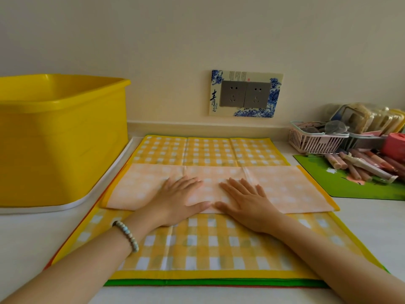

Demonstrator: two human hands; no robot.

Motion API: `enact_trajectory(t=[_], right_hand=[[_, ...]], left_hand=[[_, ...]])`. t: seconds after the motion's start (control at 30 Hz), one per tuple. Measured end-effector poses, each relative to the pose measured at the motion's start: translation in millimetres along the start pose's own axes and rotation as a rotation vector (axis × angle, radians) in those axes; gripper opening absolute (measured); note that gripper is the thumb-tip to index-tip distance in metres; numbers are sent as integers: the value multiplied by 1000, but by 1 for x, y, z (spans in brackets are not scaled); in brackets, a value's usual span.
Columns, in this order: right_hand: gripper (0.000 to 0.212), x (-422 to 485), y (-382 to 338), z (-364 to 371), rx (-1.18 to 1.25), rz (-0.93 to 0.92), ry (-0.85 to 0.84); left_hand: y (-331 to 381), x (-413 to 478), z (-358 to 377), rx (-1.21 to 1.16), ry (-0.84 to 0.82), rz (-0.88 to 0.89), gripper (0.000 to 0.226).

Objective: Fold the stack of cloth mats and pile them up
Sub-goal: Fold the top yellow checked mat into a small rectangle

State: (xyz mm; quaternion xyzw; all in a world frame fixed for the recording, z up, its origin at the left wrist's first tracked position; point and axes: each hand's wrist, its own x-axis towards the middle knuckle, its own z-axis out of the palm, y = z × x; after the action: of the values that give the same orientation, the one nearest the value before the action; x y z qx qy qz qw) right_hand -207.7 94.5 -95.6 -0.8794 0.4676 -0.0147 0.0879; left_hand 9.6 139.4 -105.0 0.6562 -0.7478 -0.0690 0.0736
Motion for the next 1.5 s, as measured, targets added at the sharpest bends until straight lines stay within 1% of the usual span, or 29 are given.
enact_trajectory(t=[0.1,0.17,0.23,0.37,0.53,0.6,0.7,0.73,0.8,0.83,0.9,0.97,1.03,1.1,1.2,1.23,1.3,1.4,1.47,1.5], right_hand=[[82,-1,0,0,-1,3,-2],[88,-1,2,0,8,-4,4],[89,-1,3,-1,14,-10,11],[89,0,4,0,16,-21,13],[89,0,3,2,11,-28,16],[87,0,2,2,32,-29,25],[86,0,2,1,81,-32,39],[85,0,3,0,104,-30,51],[77,0,4,0,148,-28,89],[73,0,4,0,176,-28,111],[69,1,5,-1,225,-31,139],[68,2,6,-2,264,-41,147],[64,3,10,-5,336,-40,154],[61,5,15,-7,439,-12,148],[58,8,21,-9,568,22,152],[56,8,22,-10,588,27,156],[50,9,24,-10,616,33,166],[34,9,26,-12,679,36,227],[27,7,25,-14,709,23,273],[26,6,23,-14,724,9,293]], left_hand=[[-8,-5,-4,-14,-67,0,85],[-20,-12,-8,-17,-103,-24,81],[-34,-21,-13,-6,-122,-67,79],[-61,-43,-21,18,-142,-172,80],[-64,-45,-34,14,-205,-223,93],[-55,-30,-46,-73,-174,-219,100],[-35,6,-60,-221,-31,-111,103],[-28,20,-62,-260,-20,-85,104],[-15,47,-60,-298,-66,-79,105],[-11,60,-57,-280,-96,-90,103],[-7,81,-51,-204,-135,-119,86],[-8,98,-46,-160,-113,-136,65],[-11,107,-45,-183,-101,-137,52],[-11,110,-45,-196,-130,-144,49],[-13,113,-46,-130,-189,-126,54],[-13,113,-48,-140,-216,-105,56],[-13,109,-53,-218,-266,-79,49],[-10,97,-60,-379,-306,-89,38],[-12,87,-58,-541,-272,-104,33],[-13,81,-56,-634,-217,-119,33]])
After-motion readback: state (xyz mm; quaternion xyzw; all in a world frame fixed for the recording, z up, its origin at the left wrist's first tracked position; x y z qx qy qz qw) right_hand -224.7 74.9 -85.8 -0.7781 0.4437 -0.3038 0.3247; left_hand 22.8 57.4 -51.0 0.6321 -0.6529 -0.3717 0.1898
